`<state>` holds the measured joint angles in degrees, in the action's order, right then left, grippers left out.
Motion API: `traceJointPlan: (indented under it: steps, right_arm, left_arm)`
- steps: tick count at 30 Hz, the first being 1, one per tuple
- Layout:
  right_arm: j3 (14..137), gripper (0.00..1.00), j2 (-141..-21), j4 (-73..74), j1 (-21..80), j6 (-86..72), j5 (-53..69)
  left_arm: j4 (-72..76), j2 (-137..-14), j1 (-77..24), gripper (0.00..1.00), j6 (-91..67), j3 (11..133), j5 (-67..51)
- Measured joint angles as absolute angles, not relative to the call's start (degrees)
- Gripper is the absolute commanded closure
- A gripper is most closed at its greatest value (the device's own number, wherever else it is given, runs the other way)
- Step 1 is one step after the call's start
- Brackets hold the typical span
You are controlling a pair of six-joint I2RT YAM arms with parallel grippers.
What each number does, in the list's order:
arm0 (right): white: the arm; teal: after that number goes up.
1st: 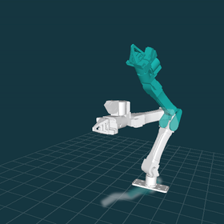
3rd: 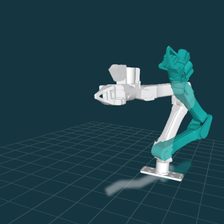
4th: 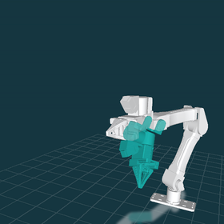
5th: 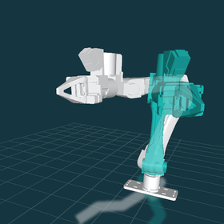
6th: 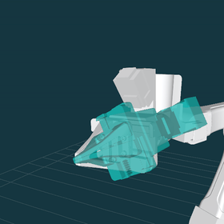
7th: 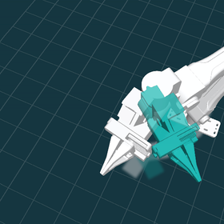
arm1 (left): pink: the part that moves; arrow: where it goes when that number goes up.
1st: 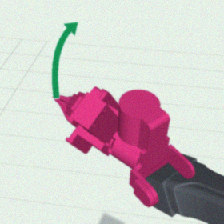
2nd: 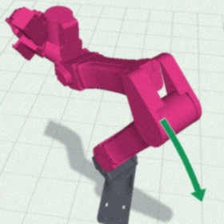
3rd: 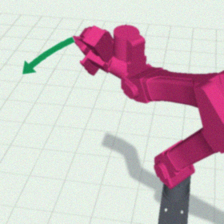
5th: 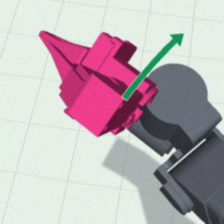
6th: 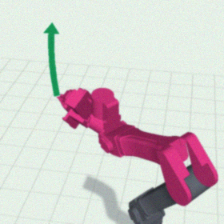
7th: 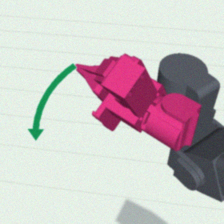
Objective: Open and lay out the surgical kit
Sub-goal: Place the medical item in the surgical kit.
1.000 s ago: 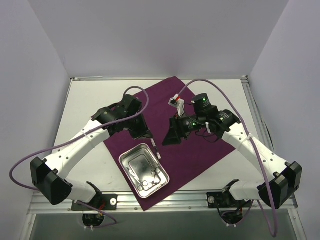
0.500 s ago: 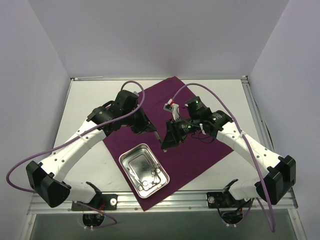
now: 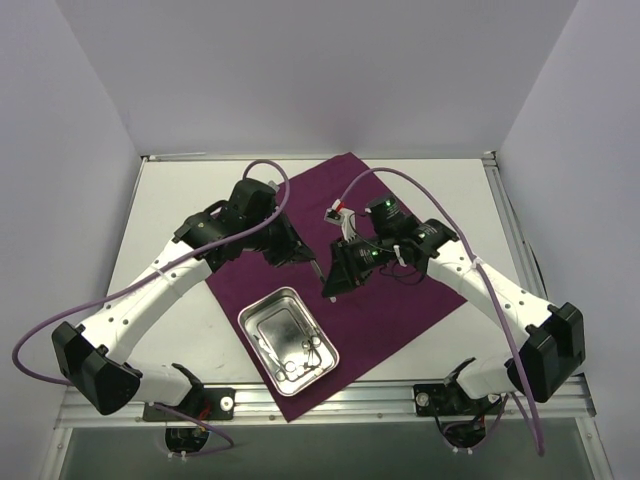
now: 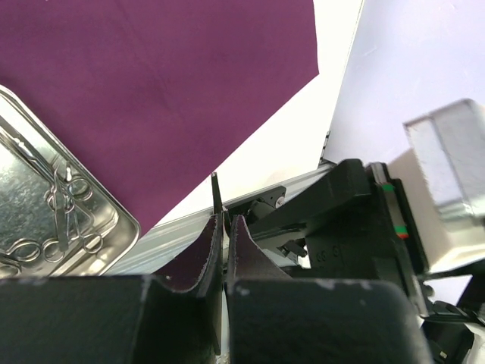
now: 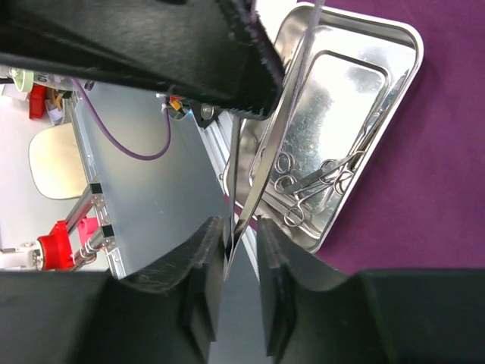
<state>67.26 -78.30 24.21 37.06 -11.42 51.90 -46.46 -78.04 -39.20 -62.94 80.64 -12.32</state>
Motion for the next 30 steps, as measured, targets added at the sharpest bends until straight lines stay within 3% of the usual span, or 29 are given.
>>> traceJointPlan:
  steps: [1, 2, 4, 5, 6, 10, 14, 15, 23, 30]
  right_arm:
    - [67.3, 0.81, -78.6, 24.2, 37.1, -11.3, 51.9]
    - [67.3, 0.95, -78.8, 24.2, 37.2, -11.3, 51.9]
    - [67.4, 1.0, -79.2, 24.4, 37.2, -11.2, 51.4]
    - [67.4, 1.0, -79.4, 24.5, 37.1, -11.4, 51.2]
    - [67.6, 1.0, -79.6, 24.5, 37.1, -11.3, 51.0]
    - [69.0, 1.0, -80.1, 26.1, 37.2, -9.7, 47.1]
    - [72.8, 1.0, -81.7, 29.2, 37.1, -7.0, 39.6]
    - [74.3, 1.0, -82.5, 29.9, 37.1, -6.2, 36.4]
    - [87.2, 1.0, -97.1, 35.4, 31.3, 1.1, 16.5]
    - [95.0, 1.0, -111.9, 35.9, 21.2, 6.7, 6.0]
  left_arm:
    - [-46.3, -78.0, -39.2, 0.98, -63.0, 80.6, -12.4]
    - [-46.2, -78.0, -39.1, 0.98, -62.9, 80.6, -12.4]
    - [-46.3, -78.0, -38.9, 0.96, -62.8, 80.6, -12.5]
    - [-46.3, -78.0, -38.8, 0.89, -62.8, 80.5, -12.4]
    - [-46.3, -78.0, -38.7, 0.65, -62.7, 80.4, -12.4]
    - [-45.7, -77.6, -37.5, 0.16, -62.5, 79.9, -13.1]
    - [-45.9, -76.7, -33.4, 0.0, -60.9, 79.8, -13.6]
    - [-46.4, -76.6, -31.8, 0.06, -59.9, 80.0, -13.6]
    - [-55.6, -80.8, -21.7, 0.06, -40.0, 90.3, -11.0]
    - [-58.4, -80.5, -21.5, 0.06, -26.2, 85.9, -7.4]
